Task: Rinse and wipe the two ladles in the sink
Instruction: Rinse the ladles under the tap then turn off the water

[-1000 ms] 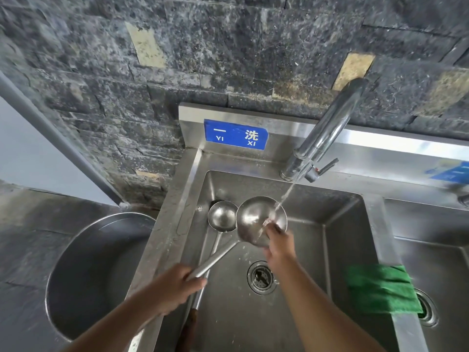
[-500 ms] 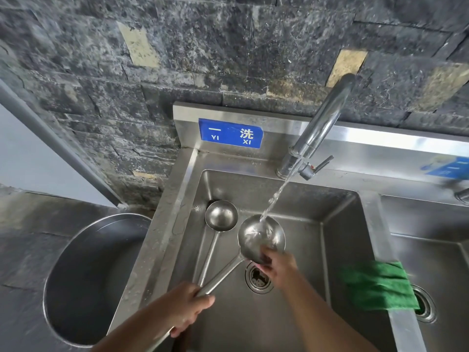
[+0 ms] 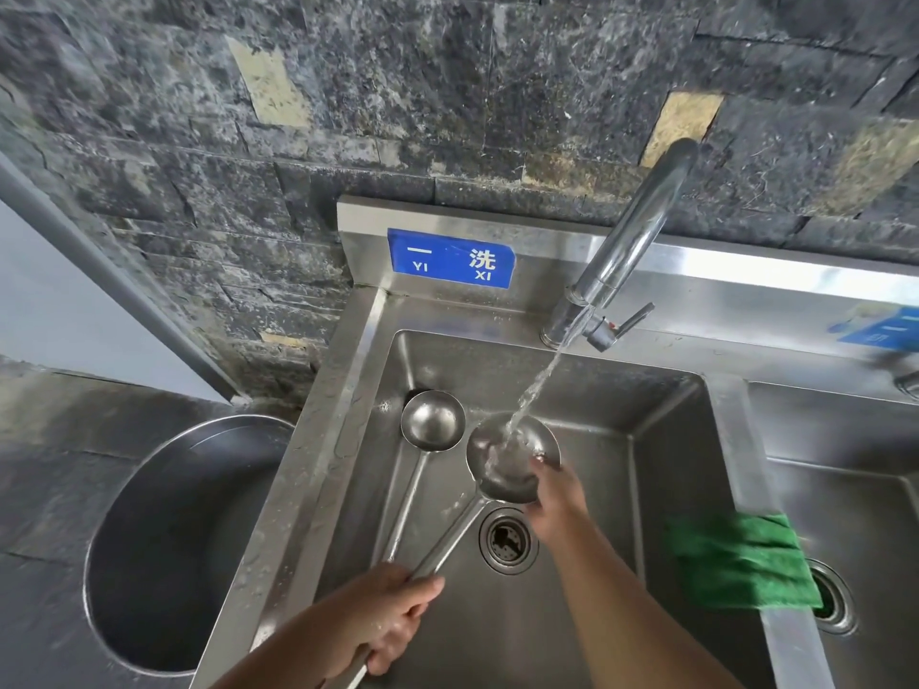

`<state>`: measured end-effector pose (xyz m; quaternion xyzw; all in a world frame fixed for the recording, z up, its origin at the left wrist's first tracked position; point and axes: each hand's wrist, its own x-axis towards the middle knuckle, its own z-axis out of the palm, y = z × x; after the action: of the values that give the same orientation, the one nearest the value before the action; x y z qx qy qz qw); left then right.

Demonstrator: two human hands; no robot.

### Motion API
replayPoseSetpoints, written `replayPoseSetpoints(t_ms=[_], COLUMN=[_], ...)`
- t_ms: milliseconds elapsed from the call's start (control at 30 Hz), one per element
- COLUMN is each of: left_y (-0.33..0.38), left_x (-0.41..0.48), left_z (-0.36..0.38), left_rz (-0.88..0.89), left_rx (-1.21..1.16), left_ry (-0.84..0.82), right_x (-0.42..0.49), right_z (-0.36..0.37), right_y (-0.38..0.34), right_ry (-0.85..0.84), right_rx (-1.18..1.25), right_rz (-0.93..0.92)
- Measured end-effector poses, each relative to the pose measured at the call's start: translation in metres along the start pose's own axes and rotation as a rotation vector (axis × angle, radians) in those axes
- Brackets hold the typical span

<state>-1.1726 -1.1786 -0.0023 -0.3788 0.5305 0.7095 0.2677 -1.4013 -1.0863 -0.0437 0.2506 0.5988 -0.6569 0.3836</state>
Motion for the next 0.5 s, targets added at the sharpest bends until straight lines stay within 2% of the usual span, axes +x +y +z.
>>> replayPoseSetpoints(t_ms=[100, 167, 300, 367, 500], left_y=[0.011, 0.019, 0.032, 0.033, 0.033], left_x=[0.010, 0.021, 0.041, 0.046, 0.058], left_z=[0.016, 0.027, 0.040, 0.043, 0.049], left_rz=[-0.025, -0.083, -0.187, -0.128, -0.008], left_rx=[-0.047, -0.078, -0.097, -0.149, -0.303], left_ry=[0.009, 0.031, 0.121, 0.190, 0.294], right_x=[-0.017, -0.026, -0.031, -0.031, -0.025], right_z=[0.017, 0.030, 0.041, 0.038, 0.025], right_y=[0.027, 0.043, 0.062, 0.068, 0.089], right_ry=[-0.093, -0.157, -0.230, -0.240, -0.139], right_rx=[0.267, 0.274, 0.019, -0.124, -0.421], right_rz=[0.153, 0.175, 0.119, 0.116, 0.159])
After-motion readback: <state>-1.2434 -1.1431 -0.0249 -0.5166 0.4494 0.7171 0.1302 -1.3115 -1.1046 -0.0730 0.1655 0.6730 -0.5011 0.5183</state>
